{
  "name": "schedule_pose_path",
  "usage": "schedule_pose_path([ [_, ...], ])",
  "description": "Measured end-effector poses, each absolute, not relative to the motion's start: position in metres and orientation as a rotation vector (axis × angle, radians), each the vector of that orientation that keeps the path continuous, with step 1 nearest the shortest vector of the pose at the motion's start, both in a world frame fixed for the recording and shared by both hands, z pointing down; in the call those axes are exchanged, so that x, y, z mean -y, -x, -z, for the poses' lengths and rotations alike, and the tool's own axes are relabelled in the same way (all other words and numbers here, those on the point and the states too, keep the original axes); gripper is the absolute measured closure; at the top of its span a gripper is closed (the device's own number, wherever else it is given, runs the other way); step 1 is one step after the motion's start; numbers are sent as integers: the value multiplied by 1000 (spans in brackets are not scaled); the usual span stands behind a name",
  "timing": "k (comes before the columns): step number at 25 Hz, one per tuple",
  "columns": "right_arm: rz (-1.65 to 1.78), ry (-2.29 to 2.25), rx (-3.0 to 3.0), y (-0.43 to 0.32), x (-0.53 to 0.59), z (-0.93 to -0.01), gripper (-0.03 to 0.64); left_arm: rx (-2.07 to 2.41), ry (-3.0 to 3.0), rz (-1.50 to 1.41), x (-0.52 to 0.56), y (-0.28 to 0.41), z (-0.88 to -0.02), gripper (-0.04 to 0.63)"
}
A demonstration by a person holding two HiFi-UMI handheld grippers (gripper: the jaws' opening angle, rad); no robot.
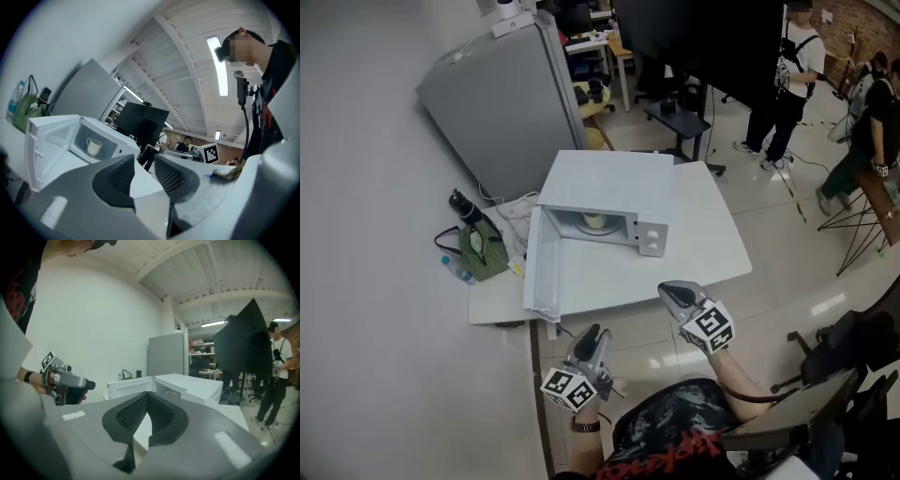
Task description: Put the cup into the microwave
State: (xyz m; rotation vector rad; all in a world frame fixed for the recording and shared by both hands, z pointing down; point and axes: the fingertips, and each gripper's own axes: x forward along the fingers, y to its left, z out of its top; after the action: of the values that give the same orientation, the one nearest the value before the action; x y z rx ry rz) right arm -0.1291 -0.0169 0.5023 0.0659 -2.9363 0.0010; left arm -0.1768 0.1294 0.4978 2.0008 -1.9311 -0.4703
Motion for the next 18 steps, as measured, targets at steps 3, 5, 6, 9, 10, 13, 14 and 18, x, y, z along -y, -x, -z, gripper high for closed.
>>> schedule_pose_path([
  [3, -67, -112, 2970, 51, 42, -495, 615, 1902, -2043, 387, -98, 106, -490, 459],
  [5, -104, -107, 2991, -7, 49, -491, 615, 1883, -2059, 349, -77, 49, -490, 459],
  [6, -128, -101, 3002, -35, 51, -492, 615, 1864, -2071, 334, -67, 18, -494, 459],
  [9, -191, -126, 2998, -114, 82, -510, 615, 1770, -2111, 335, -21, -80, -507, 459],
  [10, -210, -159, 2986, -140, 100, -516, 615, 1727, -2136, 334, -5, -115, -507, 459],
  [13, -259, -256, 2978, -196, 137, -518, 617, 1589, -2249, 208, 21, -198, -510, 459],
  [14, -271, -279, 2992, -207, 144, -514, 617, 1551, -2275, 156, 26, -213, -510, 459],
  [18, -324, -363, 3074, -238, 153, -492, 617, 1462, -2326, 98, 36, -231, -488, 459],
])
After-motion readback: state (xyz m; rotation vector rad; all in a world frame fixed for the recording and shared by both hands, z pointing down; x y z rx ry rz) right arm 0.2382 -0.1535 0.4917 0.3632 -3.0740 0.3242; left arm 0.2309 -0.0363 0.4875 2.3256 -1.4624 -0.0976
